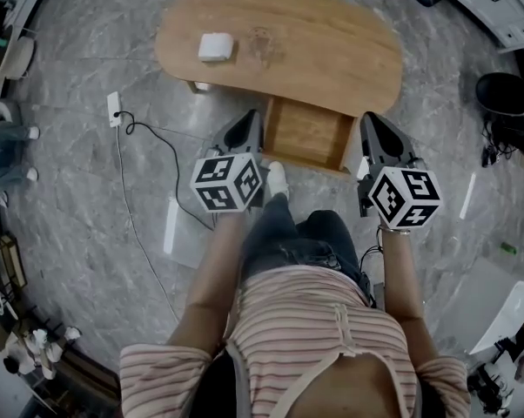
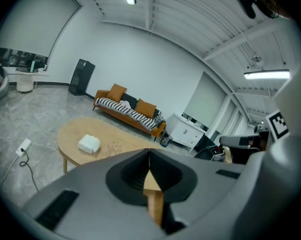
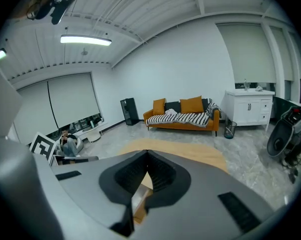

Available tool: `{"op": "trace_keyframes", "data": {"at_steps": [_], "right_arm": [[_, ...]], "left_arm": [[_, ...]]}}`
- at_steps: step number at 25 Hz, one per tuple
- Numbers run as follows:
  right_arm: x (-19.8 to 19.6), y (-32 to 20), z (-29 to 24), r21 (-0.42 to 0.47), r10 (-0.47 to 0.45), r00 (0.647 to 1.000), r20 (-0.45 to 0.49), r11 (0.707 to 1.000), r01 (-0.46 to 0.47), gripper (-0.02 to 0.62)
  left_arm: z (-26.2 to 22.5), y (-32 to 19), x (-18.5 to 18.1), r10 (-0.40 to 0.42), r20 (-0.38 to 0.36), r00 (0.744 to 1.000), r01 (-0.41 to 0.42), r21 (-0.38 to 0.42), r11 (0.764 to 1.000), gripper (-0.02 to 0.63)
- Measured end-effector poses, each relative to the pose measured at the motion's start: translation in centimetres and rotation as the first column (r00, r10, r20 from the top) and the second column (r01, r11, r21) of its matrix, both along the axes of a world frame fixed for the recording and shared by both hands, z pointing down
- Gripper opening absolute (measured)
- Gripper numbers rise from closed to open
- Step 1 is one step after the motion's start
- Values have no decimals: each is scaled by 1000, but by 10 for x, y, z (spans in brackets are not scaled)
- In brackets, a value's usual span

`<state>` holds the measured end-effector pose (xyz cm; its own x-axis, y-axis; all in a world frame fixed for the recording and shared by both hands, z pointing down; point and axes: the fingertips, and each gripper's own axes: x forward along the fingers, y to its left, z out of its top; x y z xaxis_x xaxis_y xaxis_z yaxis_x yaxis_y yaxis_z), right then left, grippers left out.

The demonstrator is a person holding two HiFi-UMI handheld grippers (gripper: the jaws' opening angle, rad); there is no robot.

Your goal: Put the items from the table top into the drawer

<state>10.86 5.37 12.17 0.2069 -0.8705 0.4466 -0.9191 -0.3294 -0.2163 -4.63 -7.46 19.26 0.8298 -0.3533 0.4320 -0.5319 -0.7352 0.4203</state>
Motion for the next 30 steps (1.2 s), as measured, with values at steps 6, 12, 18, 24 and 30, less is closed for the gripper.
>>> {"op": "trace_keyframes", "data": {"at_steps": [6,12,18,24,30], "right_arm": [[7,-34,10,-46,-69,998,-8,997,68,9],[9,-63,27,-64,-189,982,-4,980,188,9],[22,-93,48,-49,-360,932,32,931,361,9],[43,-104,90,-76,-474,878,67,875,478,9],[68,-117,135,-98,-543,837,69,831,547,9]], "left_arm": [[4,-26,14,-20,3,1000,20,14,1000,14],[20,-36,13,-101,59,993,97,63,993,14],[34,-48,17,-251,122,960,229,167,959,14],[67,-68,42,-325,158,932,286,229,931,14],[122,-91,90,-274,222,936,221,238,946,15]]}}
